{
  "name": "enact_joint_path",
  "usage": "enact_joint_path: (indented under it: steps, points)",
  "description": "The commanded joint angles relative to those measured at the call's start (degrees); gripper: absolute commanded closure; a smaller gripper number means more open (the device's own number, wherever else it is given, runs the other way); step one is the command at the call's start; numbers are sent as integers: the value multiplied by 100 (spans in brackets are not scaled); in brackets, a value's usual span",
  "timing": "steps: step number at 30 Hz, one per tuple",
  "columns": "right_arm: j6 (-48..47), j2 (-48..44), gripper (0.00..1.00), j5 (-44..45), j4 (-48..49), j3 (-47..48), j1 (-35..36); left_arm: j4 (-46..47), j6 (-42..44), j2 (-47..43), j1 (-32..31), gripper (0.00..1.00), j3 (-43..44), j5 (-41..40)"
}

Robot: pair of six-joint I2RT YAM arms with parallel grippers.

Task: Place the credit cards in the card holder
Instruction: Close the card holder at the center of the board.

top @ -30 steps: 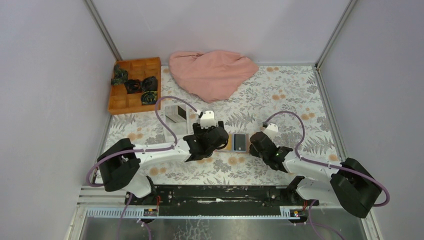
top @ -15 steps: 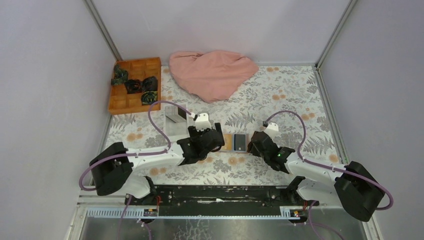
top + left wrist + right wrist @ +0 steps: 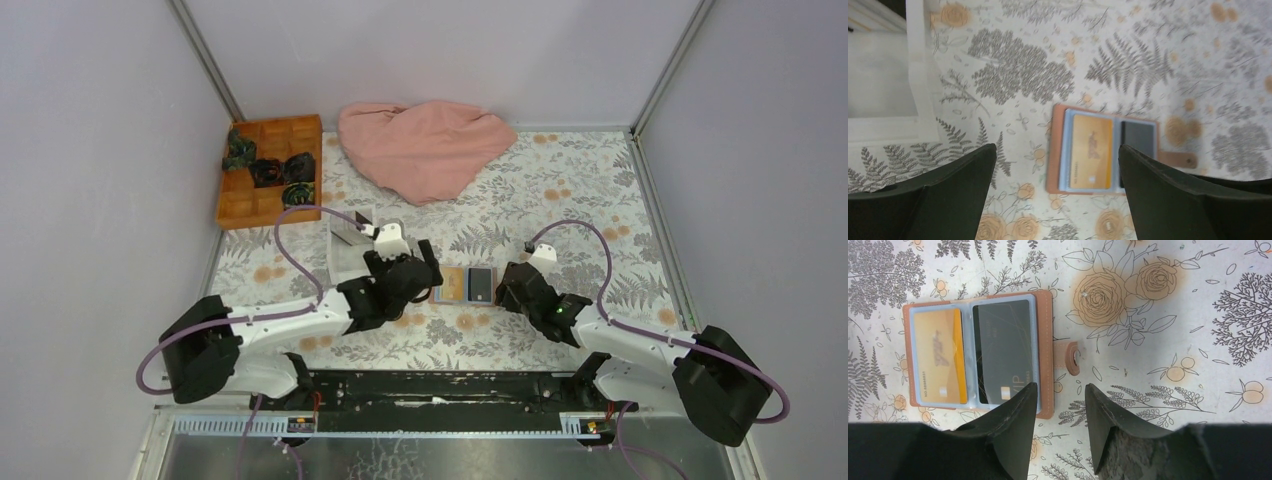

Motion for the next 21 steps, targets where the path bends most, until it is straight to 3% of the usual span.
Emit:
enact_joint_path:
  steps: [1,21]
  points:
    - [33,16,52,-111,364,3,46,648,-129,231,39,0,-441,211]
    - [442,500,45,-577,1394,-557,40,1168,-165,1535,42,0,-187,557]
